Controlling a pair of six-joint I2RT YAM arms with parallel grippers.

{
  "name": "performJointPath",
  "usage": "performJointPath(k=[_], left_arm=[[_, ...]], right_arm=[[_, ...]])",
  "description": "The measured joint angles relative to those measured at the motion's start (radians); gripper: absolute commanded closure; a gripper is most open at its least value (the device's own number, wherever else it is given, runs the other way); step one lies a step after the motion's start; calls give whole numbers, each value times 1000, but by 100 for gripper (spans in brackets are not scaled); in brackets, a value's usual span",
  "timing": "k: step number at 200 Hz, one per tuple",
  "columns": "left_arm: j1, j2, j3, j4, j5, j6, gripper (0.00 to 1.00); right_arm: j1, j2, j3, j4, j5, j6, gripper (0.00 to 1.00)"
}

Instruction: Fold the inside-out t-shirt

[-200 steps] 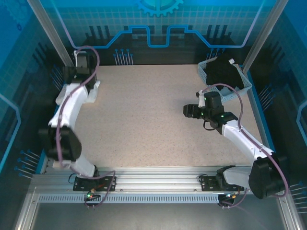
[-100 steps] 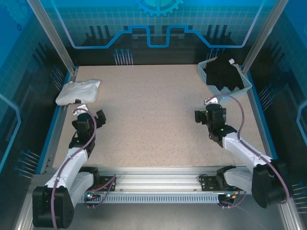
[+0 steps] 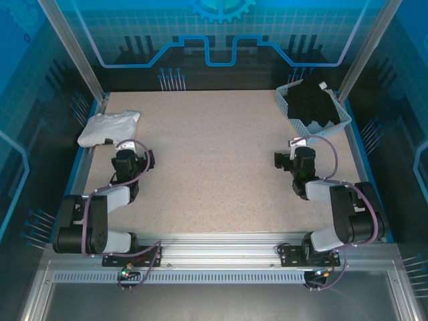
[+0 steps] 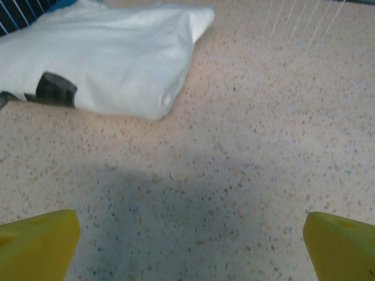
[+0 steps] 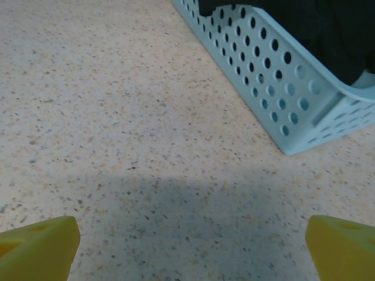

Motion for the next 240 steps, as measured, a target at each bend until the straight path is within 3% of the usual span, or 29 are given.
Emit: performJointPath(k=[88, 106, 141, 240], left_arm=[[-34, -49, -61, 115, 88, 56, 1], [-34, -46, -103, 212, 124, 49, 1], [-36, 174, -150, 482, 175, 34, 1], [-53, 200, -47, 401, 142, 27, 1]], right_arm=[[-9, 19, -13, 122, -90, -8, 0], [-9, 19, -13, 123, -94, -8, 0], [-9, 19, -13, 124, -99, -8, 0], [-9, 19, -13, 126, -100, -8, 0]])
